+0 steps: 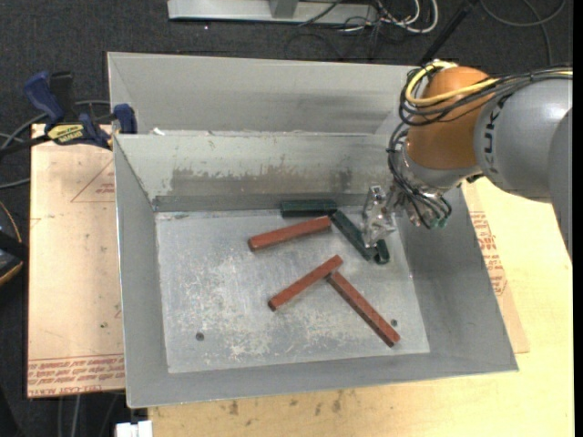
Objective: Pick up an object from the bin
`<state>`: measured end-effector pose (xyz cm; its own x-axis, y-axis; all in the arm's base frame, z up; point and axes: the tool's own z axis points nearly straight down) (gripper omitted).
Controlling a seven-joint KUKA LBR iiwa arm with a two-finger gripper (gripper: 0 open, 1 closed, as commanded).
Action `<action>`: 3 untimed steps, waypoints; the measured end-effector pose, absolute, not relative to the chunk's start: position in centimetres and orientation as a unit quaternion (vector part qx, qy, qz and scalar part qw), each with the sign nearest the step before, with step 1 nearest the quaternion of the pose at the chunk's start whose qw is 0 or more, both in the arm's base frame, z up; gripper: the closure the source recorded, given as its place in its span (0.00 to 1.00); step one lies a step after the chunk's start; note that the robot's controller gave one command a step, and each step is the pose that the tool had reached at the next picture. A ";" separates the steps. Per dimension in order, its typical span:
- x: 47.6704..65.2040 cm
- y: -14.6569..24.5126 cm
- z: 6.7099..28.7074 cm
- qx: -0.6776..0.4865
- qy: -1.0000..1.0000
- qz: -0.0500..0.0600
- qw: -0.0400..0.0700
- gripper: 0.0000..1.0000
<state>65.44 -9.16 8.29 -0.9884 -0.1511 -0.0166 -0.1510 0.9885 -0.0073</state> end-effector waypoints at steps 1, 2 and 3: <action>65.5 -8.9 8.2 -0.076 0.997 -0.001 0.012 0.00; 65.3 -9.1 7.9 -0.076 0.997 -0.002 0.007 1.00; 65.1 -9.0 7.7 -0.076 0.997 -0.001 0.004 0.00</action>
Offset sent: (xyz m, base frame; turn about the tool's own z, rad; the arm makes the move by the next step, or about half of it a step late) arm 0.0000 0.0000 0.0000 0.0000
